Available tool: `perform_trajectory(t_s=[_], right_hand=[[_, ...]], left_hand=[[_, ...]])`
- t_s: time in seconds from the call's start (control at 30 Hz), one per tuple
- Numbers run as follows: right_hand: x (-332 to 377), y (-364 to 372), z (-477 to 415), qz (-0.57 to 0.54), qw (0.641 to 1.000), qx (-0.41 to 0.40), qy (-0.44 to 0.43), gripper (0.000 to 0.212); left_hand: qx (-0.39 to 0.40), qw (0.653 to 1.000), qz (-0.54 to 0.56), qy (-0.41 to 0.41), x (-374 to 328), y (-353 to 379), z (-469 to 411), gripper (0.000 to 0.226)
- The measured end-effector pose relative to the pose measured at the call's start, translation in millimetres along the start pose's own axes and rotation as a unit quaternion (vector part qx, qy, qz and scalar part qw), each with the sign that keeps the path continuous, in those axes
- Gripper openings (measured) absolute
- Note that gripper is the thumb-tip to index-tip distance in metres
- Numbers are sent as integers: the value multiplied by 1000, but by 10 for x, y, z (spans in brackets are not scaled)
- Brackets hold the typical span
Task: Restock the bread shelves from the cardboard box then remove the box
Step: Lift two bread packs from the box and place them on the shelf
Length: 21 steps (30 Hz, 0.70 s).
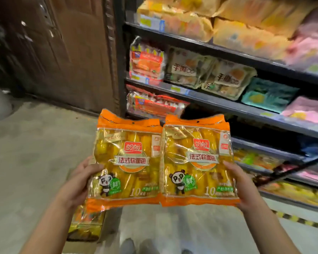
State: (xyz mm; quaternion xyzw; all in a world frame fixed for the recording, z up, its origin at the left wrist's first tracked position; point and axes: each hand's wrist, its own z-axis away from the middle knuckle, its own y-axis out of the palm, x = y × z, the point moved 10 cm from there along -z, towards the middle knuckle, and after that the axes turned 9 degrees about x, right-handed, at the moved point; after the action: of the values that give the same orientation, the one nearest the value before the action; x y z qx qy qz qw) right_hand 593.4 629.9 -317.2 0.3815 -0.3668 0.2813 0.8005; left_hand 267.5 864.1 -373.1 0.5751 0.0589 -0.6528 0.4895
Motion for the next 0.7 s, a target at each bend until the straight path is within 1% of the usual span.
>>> perform_trajectory(t_s=[0.07,0.1,0.13,0.17,0.23,0.27,0.3,0.37,0.47,0.5,0.57,0.6,0.67,0.7], right_hand=[[62,-355,273,-18,999,-26,-19,42],[86,-552,413,-26,998,-41,-26,41],[116,-747,553,-36,997,-54,-34,41],[144,-947,689,-44,996,-65,-43,40],[226,-1338,963,-57,993,-79,-60,38],[263,-1548,1093,-63,992,-88,-66,37],[295,-1762,1216,-68,991,-97,-70,37],[350,-2191,1462,-78,988,-113,-71,38],[443,-2807,1795,-51,987,-133,-68,46],[486,-2984,1887,-30,988,-136,-66,50],[599,-3282,2052,14,988,-140,-66,54],[650,-3408,2122,26,988,-140,-68,54],[730,-3634,2223,30,988,-137,-71,53],[764,-3743,2245,28,987,-138,-71,52]], left_hand=[[26,1000,8,-2,90,348,-114,58],[30,999,4,-9,166,519,-175,54],[39,999,-1,-18,246,686,-238,56],[55,998,-7,-26,324,891,-295,67],[82,994,-43,-55,510,1353,-374,109],[90,992,-54,-65,622,1570,-417,120],[104,990,-54,-73,743,1802,-446,122],[137,984,-58,-94,998,2329,-479,106],[173,977,-39,-122,1359,3036,-487,54],[172,977,-37,-120,1446,3227,-510,53],[177,975,-67,-119,1629,3559,-534,77],[187,972,-72,-120,1711,3707,-538,77],[201,970,-68,-119,1839,3961,-550,67],[207,968,-73,-118,1887,4091,-567,68]])
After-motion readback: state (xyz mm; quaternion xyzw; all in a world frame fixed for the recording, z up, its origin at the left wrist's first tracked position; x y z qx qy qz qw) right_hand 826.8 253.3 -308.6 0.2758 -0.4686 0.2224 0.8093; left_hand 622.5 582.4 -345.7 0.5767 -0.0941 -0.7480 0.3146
